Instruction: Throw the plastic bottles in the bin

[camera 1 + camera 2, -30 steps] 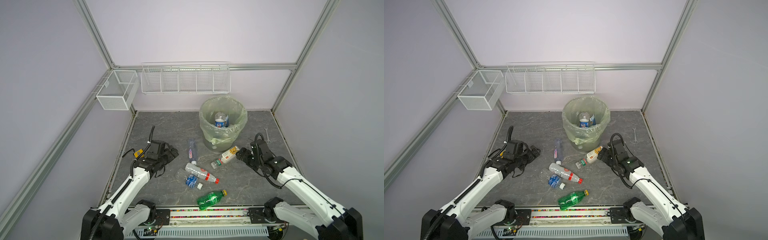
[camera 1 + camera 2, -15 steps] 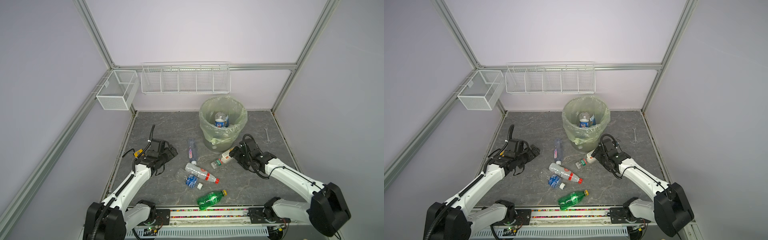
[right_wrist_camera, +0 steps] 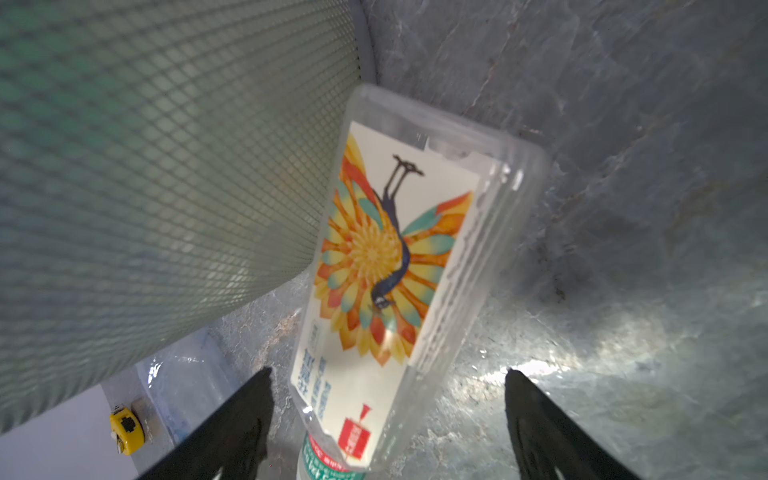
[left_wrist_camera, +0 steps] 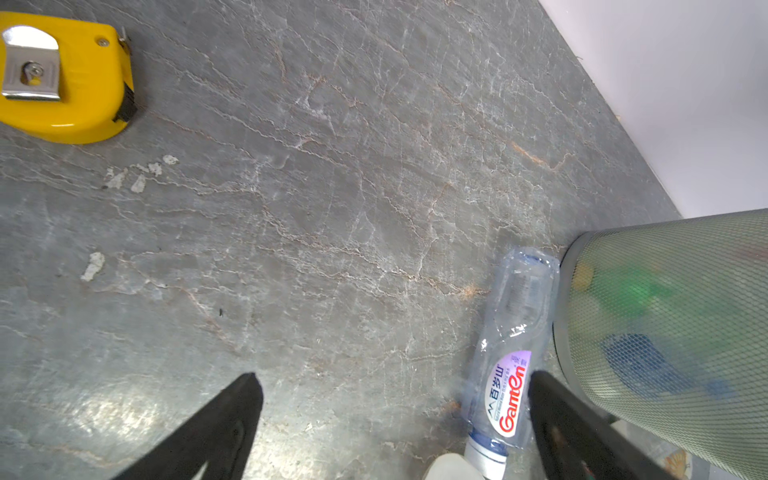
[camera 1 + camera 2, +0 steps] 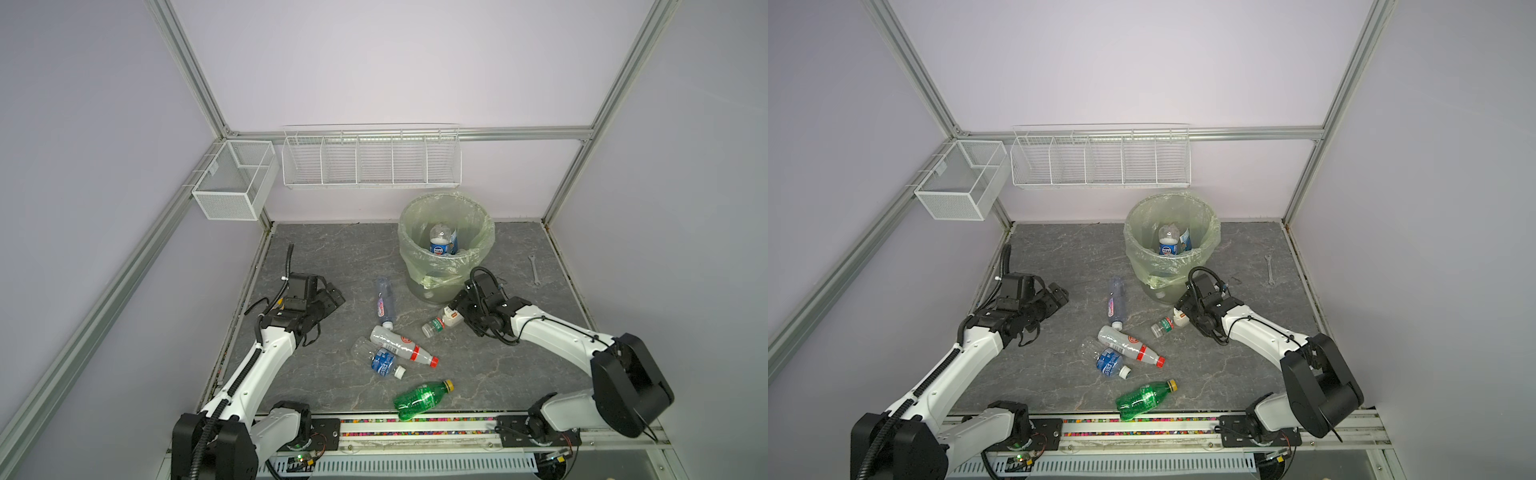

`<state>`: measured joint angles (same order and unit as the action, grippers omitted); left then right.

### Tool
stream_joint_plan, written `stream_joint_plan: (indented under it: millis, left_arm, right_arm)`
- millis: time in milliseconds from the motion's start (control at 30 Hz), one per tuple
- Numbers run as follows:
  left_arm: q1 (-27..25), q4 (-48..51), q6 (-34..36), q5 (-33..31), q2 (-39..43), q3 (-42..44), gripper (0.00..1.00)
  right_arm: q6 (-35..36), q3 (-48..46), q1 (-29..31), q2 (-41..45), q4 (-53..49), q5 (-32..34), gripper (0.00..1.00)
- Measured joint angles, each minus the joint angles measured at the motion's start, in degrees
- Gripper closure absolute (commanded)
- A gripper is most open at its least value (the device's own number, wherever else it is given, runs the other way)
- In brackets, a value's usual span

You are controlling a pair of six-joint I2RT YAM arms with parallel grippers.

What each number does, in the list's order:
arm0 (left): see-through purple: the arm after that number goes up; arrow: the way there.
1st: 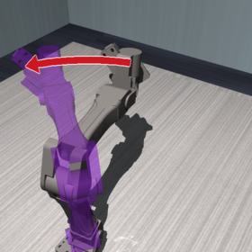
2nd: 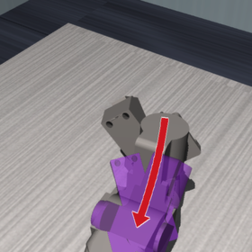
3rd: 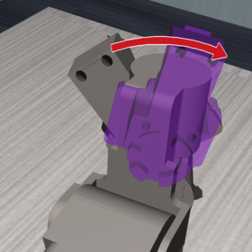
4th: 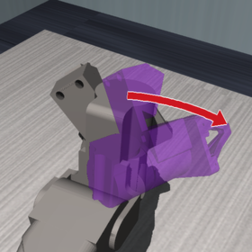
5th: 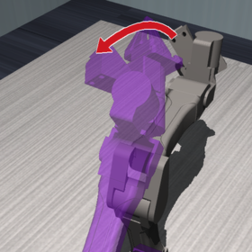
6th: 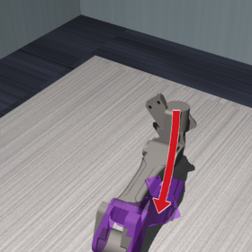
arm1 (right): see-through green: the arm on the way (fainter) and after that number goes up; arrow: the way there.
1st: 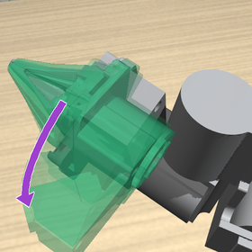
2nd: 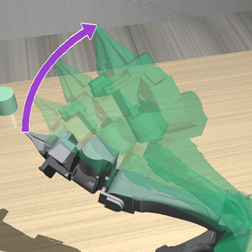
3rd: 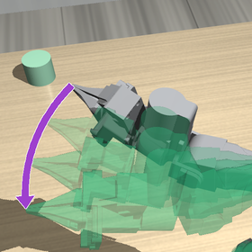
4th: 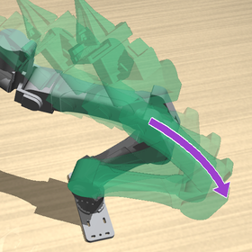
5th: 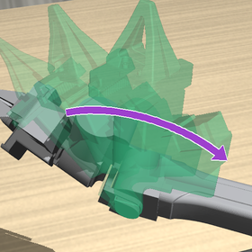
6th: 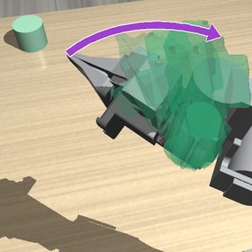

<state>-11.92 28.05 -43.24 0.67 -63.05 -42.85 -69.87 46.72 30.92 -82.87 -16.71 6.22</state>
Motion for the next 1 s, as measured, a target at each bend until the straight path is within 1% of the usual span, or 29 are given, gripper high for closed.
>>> stream_joint_plan:
  millis: [200,633,767,1000]
  left_arm:
    - [0.0,0.3,-0.2,-0.6,0.0,0.0,0.00]
    - [0.0,0.3,-0.9,-0.7,0.5,0.5,0.00]
    - [0.0,0.3,-1.1,-0.7,0.5,0.5,0.00]
    - [0.0,0.3,-1.1,-0.7,0.6,0.5,0.00]
  right_arm:
    - [-0.4,0.7,0.0,-3.1,1.2,0.0,0.11]
    - [-0.1,0.8,0.0,-5.3,1.1,1.7,0.11]
    - [1.3,0.3,0.1,-2.6,-1.6,3.1,0.11]
    - [3.8,-0.4,0.0,5.4,-9.1,6.4,0.10]
